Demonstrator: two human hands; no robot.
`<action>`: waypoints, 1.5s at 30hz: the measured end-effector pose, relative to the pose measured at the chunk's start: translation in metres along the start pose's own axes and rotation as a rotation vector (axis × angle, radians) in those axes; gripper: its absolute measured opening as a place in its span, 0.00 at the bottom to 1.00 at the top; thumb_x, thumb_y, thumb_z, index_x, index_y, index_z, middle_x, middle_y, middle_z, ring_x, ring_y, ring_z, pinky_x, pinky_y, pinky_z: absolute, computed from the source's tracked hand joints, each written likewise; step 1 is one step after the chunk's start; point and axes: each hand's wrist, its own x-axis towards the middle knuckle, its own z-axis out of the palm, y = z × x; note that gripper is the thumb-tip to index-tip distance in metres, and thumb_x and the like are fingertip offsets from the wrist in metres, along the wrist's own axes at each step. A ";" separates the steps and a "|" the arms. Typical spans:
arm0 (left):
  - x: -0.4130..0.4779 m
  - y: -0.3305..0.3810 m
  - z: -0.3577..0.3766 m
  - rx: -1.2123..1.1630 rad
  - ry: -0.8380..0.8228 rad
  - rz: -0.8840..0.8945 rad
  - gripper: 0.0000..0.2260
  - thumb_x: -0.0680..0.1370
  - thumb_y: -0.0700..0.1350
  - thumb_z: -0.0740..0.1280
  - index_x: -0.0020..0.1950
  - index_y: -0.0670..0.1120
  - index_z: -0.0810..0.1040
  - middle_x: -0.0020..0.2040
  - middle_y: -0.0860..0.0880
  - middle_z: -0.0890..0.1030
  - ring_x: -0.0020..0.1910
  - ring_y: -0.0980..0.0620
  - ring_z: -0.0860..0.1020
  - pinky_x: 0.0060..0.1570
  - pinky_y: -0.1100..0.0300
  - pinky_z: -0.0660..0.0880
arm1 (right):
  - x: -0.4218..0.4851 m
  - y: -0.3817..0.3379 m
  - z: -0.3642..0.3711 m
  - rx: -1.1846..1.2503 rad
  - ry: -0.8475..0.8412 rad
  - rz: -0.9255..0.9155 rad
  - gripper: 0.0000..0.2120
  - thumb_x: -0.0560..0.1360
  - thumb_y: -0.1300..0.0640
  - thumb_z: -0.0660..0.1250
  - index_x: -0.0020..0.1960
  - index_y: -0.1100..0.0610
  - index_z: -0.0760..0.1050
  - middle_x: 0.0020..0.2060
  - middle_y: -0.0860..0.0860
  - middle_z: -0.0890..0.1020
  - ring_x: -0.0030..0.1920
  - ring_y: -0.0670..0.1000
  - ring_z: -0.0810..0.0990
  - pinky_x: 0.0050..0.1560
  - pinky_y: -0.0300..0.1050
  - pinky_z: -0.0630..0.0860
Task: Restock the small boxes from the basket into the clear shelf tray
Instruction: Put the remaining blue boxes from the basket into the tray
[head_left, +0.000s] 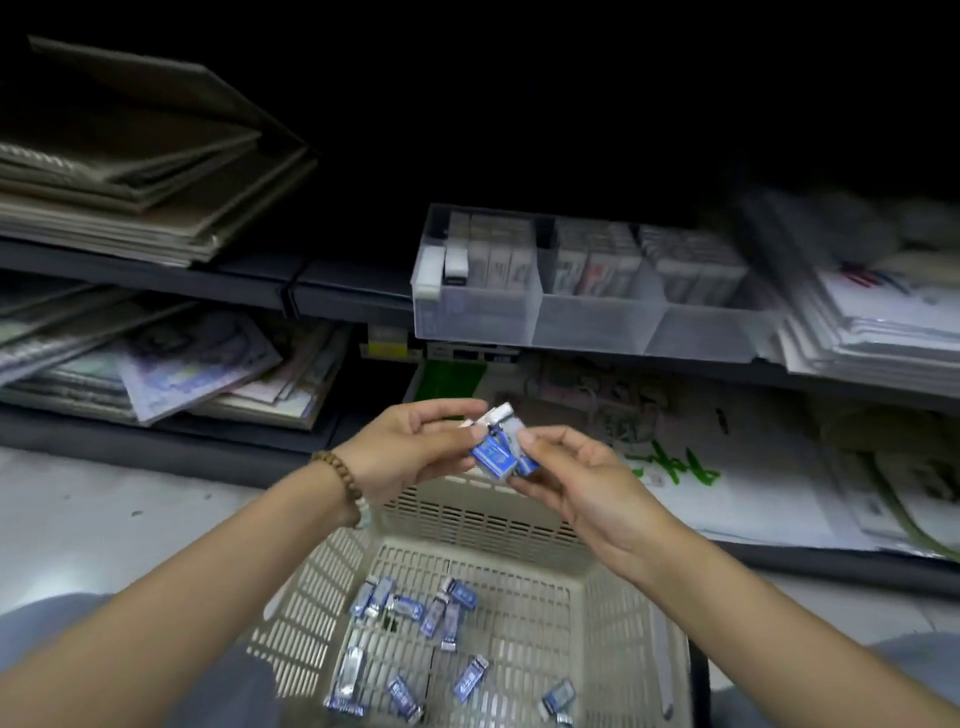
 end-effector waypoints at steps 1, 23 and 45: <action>0.002 0.002 0.001 -0.037 -0.005 -0.003 0.14 0.72 0.33 0.67 0.55 0.45 0.76 0.40 0.48 0.85 0.36 0.57 0.82 0.36 0.68 0.78 | 0.001 -0.003 0.000 0.014 0.017 -0.013 0.02 0.75 0.63 0.65 0.45 0.61 0.75 0.39 0.55 0.82 0.36 0.46 0.82 0.40 0.37 0.81; 0.012 -0.007 0.032 -0.229 0.165 0.145 0.25 0.62 0.44 0.75 0.56 0.42 0.74 0.49 0.45 0.84 0.48 0.48 0.83 0.42 0.63 0.80 | 0.011 -0.006 0.000 -0.128 0.098 -0.034 0.10 0.73 0.52 0.68 0.54 0.52 0.81 0.48 0.49 0.85 0.53 0.47 0.80 0.53 0.41 0.73; 0.005 0.056 0.001 0.094 0.105 0.639 0.20 0.63 0.54 0.73 0.53 0.53 0.81 0.49 0.51 0.84 0.49 0.55 0.81 0.43 0.65 0.78 | 0.024 -0.087 0.032 -0.362 -0.272 -0.270 0.24 0.67 0.53 0.71 0.61 0.58 0.75 0.53 0.56 0.83 0.51 0.54 0.82 0.54 0.45 0.78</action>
